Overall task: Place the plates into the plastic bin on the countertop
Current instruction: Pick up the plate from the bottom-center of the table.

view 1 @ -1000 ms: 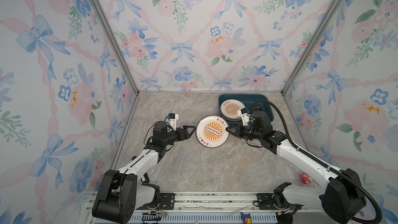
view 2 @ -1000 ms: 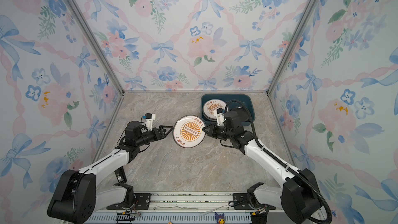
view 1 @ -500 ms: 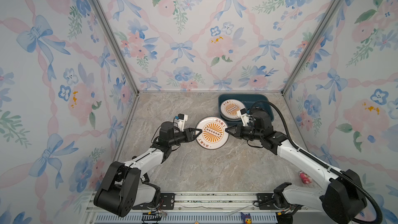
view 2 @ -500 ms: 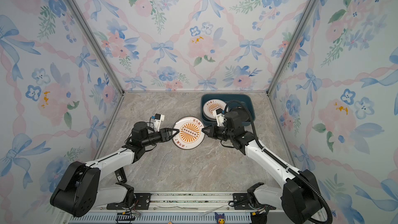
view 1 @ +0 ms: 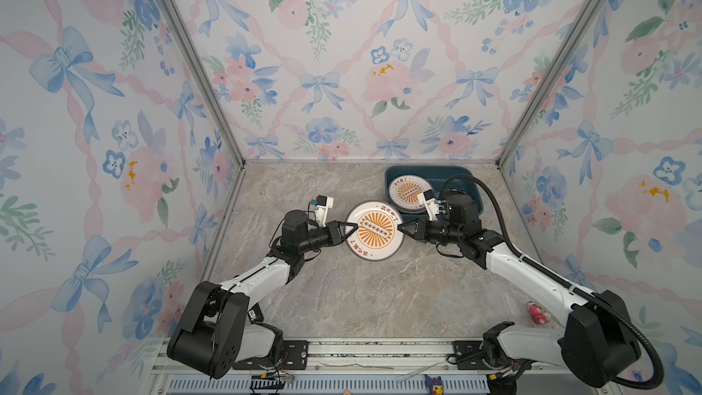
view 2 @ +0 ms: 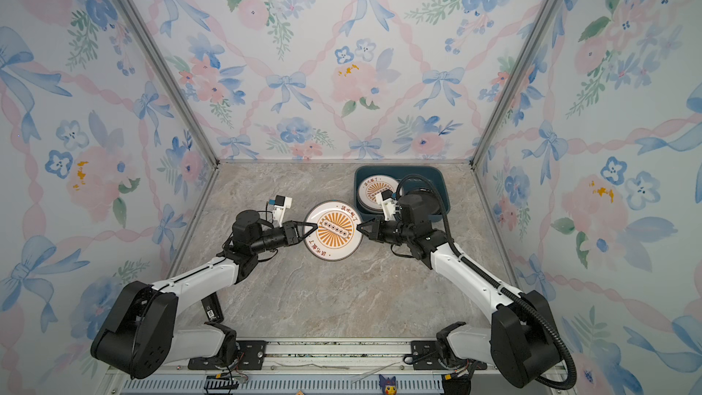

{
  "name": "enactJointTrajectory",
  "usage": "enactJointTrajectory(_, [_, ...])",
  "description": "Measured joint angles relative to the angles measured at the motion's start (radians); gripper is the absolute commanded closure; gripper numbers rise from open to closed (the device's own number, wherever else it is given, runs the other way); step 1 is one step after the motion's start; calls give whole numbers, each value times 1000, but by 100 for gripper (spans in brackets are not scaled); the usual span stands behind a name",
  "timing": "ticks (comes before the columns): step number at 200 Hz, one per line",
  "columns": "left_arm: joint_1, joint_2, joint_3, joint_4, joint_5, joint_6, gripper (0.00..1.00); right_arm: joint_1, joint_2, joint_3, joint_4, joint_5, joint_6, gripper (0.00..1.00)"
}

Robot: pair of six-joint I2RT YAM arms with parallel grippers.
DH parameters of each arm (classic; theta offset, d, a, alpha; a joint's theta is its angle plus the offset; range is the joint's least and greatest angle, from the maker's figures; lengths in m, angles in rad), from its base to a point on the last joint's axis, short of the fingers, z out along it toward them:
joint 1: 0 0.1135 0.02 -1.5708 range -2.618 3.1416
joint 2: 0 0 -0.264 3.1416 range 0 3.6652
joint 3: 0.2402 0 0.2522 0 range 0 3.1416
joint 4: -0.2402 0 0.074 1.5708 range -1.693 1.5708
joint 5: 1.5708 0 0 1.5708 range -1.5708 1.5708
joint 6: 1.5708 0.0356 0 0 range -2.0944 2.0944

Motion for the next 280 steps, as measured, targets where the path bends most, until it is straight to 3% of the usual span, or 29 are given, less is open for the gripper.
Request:
enactJointTrajectory(32, [-4, 17, 5, 3, -1, -4, 100, -13, 13, -5, 4, -19, -9, 98])
enactJointTrajectory(74, [-19, 31, 6, 1, 15, 23, 100, -34, 19, -6, 29, -49, -7, 54])
enactJointTrajectory(124, [-26, 44, 6, -23, 34, 41, 100, -108, 53, -4, 111, -160, -17, 39])
enactJointTrajectory(165, [-28, 44, 6, -24, 41, 43, 100, -103, 108, 33, 110, -297, -71, 38])
enactJointTrajectory(211, [-32, 43, 14, -16, 62, 43, 100, -95, 110, 80, 18, -333, -187, 42])
enactJointTrajectory(280, [-43, 43, 14, -19, 87, 46, 100, -66, 158, 87, -37, -369, -262, 68])
